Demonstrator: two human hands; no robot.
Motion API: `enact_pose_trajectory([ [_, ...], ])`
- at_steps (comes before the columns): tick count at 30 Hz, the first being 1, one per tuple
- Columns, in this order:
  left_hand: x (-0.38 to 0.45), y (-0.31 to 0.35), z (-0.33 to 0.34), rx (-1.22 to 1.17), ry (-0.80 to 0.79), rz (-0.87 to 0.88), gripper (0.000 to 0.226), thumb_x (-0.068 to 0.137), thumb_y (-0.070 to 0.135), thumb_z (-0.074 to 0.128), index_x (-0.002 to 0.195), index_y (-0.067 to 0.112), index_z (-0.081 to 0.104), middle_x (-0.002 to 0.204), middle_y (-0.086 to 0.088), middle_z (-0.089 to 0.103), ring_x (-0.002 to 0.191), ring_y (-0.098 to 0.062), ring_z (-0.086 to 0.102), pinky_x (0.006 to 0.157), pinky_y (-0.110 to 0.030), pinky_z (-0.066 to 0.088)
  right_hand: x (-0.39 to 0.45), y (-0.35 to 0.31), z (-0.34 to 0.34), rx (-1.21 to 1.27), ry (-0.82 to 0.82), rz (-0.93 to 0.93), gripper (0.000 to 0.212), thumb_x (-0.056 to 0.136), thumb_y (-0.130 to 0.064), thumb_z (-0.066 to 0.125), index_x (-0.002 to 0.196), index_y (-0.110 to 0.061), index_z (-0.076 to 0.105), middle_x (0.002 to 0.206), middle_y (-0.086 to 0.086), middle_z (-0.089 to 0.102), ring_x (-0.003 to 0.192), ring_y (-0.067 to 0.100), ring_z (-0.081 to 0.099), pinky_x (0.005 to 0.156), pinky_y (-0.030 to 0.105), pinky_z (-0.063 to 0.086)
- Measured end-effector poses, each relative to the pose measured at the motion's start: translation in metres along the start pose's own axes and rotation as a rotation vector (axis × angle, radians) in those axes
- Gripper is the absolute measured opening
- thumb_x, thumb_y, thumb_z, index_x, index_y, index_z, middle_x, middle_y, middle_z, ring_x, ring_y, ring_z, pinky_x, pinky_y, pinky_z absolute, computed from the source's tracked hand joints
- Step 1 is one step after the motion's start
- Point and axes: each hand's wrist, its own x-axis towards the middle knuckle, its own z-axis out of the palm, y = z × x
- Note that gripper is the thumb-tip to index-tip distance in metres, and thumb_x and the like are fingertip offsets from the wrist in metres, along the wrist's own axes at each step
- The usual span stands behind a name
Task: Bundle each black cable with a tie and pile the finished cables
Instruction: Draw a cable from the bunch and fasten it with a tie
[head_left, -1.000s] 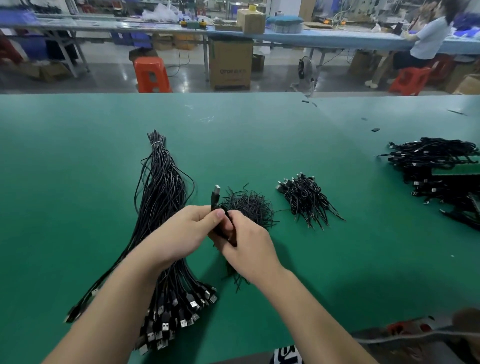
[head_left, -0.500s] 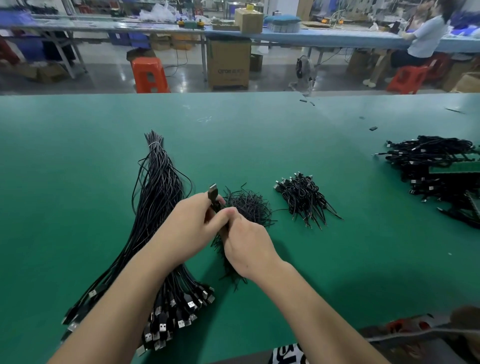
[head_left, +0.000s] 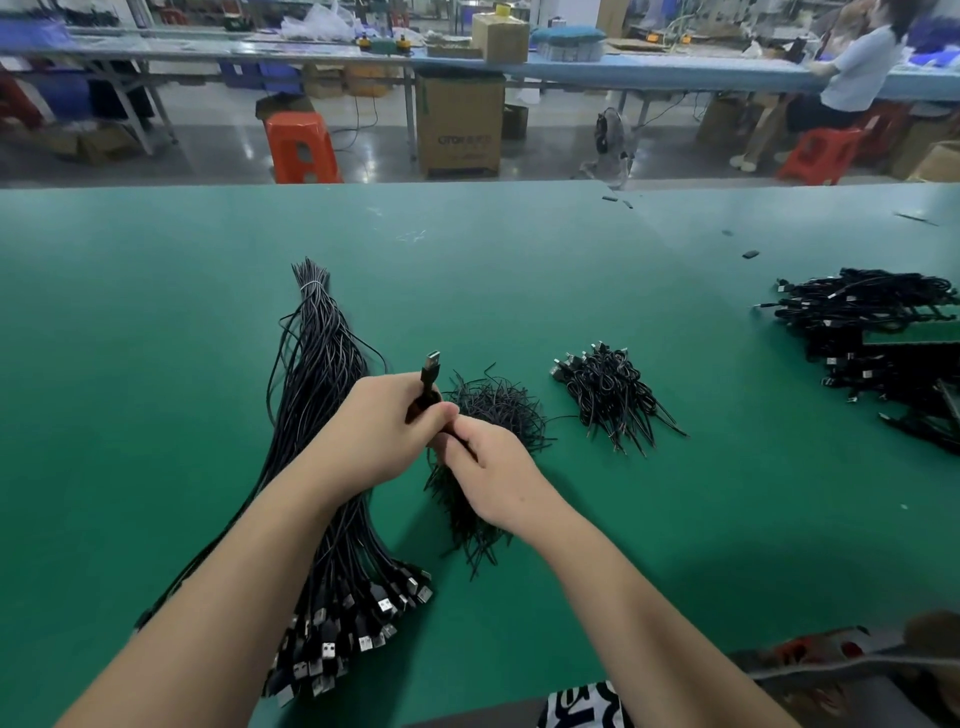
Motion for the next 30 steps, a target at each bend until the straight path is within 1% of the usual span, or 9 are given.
enact_pose_trajectory([
  [2,0.001,0.001,0.005,-0.046,0.02,-0.01,0.02,0.092,0.038,0.062,0.077,0.025,0.065,0.065,0.007,0.063,0.065,-0.003,0.055,0.053,-0.017,0.035,0.0,0.002,0.0,0.03,0.044,0.001,0.036,0.103,-0.019,0.049,0.072,-0.037,0.053,0.06,-0.03,0.056,0.056,-0.009,0.05,0.053,0.008,0.036],
  [5,0.005,-0.001,0.015,-0.147,-0.027,-0.018,0.009,0.094,0.034,0.063,0.085,0.032,0.064,0.072,0.01,0.065,0.063,-0.006,0.056,0.056,-0.019,0.038,-0.001,0.005,0.0,0.056,0.071,0.034,0.022,0.103,-0.018,0.046,0.096,-0.026,0.065,0.068,-0.019,0.059,0.057,-0.006,0.051,0.055,0.011,0.036],
  [8,0.005,-0.01,0.02,-0.89,-0.11,-0.222,0.01,0.102,0.021,0.056,0.107,0.017,0.064,0.072,0.001,0.059,0.048,-0.012,0.039,0.044,-0.023,0.032,-0.001,0.01,-0.005,0.083,0.111,0.047,0.025,0.105,-0.021,0.044,0.084,-0.017,0.054,0.07,-0.01,0.057,0.056,0.003,0.045,0.06,0.031,0.041],
  [10,0.006,-0.024,0.024,-1.035,-0.045,-0.369,0.015,0.103,0.017,0.052,0.11,0.015,0.065,0.077,-0.004,0.06,0.047,-0.01,0.037,0.042,-0.022,0.029,0.0,0.014,-0.009,0.066,0.157,0.07,0.031,0.107,-0.026,0.041,0.078,-0.016,0.042,0.068,-0.007,0.049,0.058,0.006,0.04,0.063,0.038,0.038],
  [15,0.004,-0.048,0.061,-0.133,-0.203,-0.452,0.011,0.1,0.02,0.056,0.097,0.019,0.067,0.091,0.002,0.067,0.059,-0.01,0.056,0.05,-0.02,0.045,0.0,0.019,-0.011,0.007,0.171,0.133,0.033,0.109,-0.032,0.037,0.085,-0.01,0.043,0.094,0.012,0.066,0.088,0.024,0.061,0.083,0.045,0.049],
  [17,0.001,-0.054,0.079,0.021,-0.22,-0.447,0.016,0.1,0.02,0.055,0.094,0.016,0.069,0.088,0.0,0.068,0.066,-0.012,0.059,0.058,-0.024,0.048,0.0,0.022,-0.01,0.016,0.169,0.143,0.033,0.108,-0.032,0.036,0.082,-0.012,0.039,0.084,0.007,0.06,0.073,0.021,0.053,0.074,0.04,0.045],
  [21,-0.002,-0.059,0.098,0.102,-0.198,-0.481,0.029,0.1,0.024,0.054,0.086,0.005,0.07,0.072,-0.009,0.067,0.062,-0.023,0.059,0.056,-0.03,0.048,-0.001,0.026,-0.009,0.016,0.145,0.158,0.033,0.108,-0.031,0.035,0.084,-0.008,0.039,0.076,0.003,0.049,0.063,0.013,0.039,0.064,0.036,0.037],
  [25,-0.004,-0.059,0.104,0.096,-0.165,-0.495,0.019,0.096,0.027,0.061,0.094,0.012,0.072,0.083,-0.003,0.071,0.076,-0.02,0.065,0.071,-0.033,0.057,-0.004,0.03,-0.011,0.015,0.139,0.191,0.033,0.108,-0.03,0.035,0.092,-0.003,0.044,0.077,0.004,0.049,0.065,0.015,0.04,0.063,0.036,0.037],
  [30,-0.007,-0.058,0.104,0.129,-0.126,-0.521,0.014,0.095,0.026,0.059,0.101,0.023,0.072,0.094,0.002,0.071,0.086,-0.021,0.065,0.071,-0.031,0.054,-0.006,0.03,-0.01,0.013,0.118,0.186,0.032,0.107,-0.03,0.036,0.09,-0.004,0.044,0.078,0.006,0.052,0.065,0.016,0.041,0.064,0.036,0.036],
])
